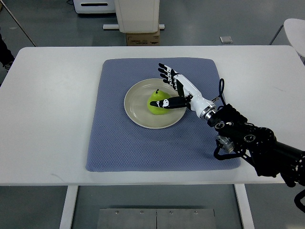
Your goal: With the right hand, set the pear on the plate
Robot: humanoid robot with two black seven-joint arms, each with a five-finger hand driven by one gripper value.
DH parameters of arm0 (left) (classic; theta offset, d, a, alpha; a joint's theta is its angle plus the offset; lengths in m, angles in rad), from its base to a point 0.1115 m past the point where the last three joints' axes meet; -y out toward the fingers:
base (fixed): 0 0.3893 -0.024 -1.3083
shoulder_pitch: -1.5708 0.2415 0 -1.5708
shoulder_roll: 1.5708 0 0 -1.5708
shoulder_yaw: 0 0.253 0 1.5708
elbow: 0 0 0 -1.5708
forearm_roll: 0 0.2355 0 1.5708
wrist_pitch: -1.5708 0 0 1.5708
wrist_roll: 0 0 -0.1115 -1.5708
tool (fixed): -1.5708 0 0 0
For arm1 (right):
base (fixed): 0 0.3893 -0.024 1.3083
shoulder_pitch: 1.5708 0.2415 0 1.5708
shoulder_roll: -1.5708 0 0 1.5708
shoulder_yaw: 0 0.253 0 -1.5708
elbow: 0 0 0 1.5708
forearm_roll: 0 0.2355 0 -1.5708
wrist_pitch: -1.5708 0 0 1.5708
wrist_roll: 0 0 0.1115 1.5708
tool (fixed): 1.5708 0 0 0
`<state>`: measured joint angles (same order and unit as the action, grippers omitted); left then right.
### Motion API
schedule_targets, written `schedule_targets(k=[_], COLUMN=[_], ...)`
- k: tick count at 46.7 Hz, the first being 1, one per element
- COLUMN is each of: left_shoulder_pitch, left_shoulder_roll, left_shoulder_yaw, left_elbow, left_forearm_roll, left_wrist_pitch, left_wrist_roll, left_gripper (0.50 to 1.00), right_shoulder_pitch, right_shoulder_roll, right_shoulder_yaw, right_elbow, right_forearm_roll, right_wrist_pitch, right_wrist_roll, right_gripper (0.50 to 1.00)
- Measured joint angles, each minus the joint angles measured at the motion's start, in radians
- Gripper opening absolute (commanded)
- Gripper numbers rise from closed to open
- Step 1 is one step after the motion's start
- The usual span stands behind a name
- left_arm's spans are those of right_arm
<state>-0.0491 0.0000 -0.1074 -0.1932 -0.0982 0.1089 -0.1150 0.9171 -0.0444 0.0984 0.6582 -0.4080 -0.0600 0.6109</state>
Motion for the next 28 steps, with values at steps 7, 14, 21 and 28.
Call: schedule_targets(k=[7, 14, 21, 28], left_shoulder_pitch=[0.0, 0.0, 0.0, 0.0], left_shoulder_roll=[0.0, 0.0, 0.0, 0.0], left_shoulder_yaw=[0.0, 0.0, 0.0, 0.0], left_elbow=[0.0, 0.0, 0.0, 0.0], left_forearm_roll=[0.0, 0.0, 0.0, 0.0], left_wrist_pitch=[0.0, 0.0, 0.0, 0.0], left_wrist_roll=[0.0, 0.0, 0.0, 0.0], left_gripper=[1.0, 1.0, 1.0, 1.0], right_shoulder_pitch=[-0.005, -0.01, -0.015, -0.034], right_shoulder_roll=[-0.039, -0.072, -0.104, -0.126], right_shoulder_yaw=[0.013, 0.031, 0.033, 0.038], right_elbow=[0.003, 0.002, 0.001, -0.001], right_forearm_roll=[0.003, 0.003, 0.006, 0.01], right_wrist_pitch=[0.001, 0.012, 0.023, 0.023], right_wrist_roll=[0.0, 0.0, 0.0, 0.0], right_gripper=[0.993, 0.993, 0.991, 0.991])
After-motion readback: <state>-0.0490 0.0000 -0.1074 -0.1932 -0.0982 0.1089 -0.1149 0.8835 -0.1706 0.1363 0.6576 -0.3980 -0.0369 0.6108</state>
